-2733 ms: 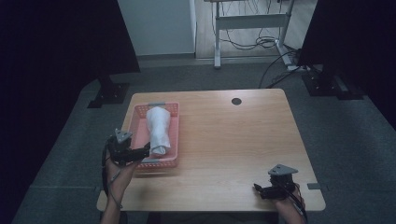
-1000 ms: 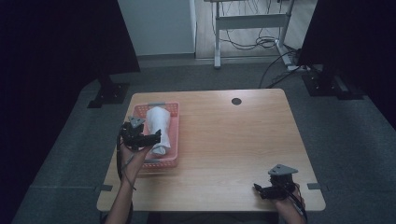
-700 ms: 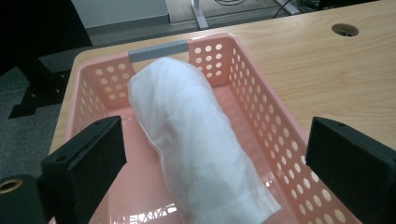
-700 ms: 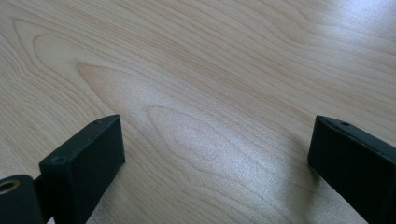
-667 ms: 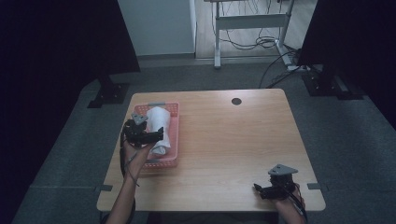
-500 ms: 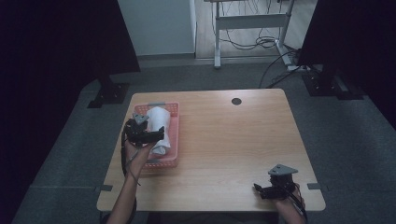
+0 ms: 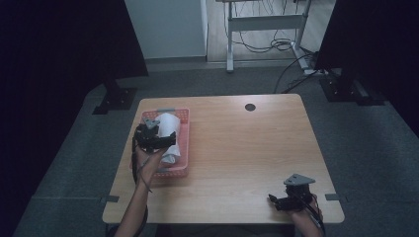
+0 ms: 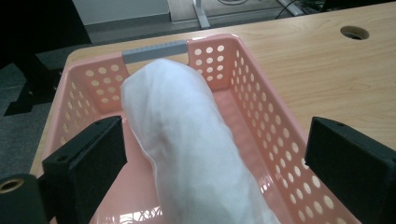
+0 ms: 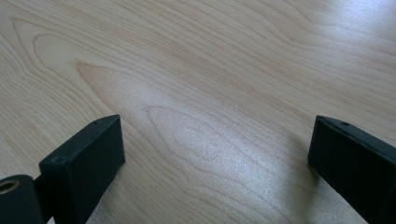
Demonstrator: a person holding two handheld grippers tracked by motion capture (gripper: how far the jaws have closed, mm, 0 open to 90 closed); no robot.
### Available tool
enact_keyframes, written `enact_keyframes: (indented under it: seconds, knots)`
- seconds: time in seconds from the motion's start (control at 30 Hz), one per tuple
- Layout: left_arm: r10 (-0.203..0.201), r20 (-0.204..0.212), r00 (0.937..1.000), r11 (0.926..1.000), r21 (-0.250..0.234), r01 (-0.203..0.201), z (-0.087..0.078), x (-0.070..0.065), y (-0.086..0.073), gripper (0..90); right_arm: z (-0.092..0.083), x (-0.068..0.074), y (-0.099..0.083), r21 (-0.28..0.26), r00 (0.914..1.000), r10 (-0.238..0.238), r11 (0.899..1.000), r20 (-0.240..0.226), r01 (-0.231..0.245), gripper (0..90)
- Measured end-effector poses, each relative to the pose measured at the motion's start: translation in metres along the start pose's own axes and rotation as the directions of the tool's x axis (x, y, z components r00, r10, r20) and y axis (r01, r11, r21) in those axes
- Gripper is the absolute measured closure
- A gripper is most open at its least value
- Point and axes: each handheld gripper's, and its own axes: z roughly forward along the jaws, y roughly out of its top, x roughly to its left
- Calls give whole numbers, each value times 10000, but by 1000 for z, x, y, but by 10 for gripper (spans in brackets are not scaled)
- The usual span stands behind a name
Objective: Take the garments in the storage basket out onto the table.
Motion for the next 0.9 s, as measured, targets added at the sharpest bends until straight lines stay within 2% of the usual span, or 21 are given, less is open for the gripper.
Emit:
enact_keyframes:
  seconds: [0.4, 0.9]
  knots:
    - [34, -357, 9994, 10000, -41, -35, 17, -3, 0, 50, 0, 0, 0, 0, 10000, 1, 10000, 0, -1, 36]
    - [-160, -692, 9975, 9993, 326, 183, 43, 1, -6, 58, 0, 0, 0, 0, 10000, 2, 10000, -1, -2, 36]
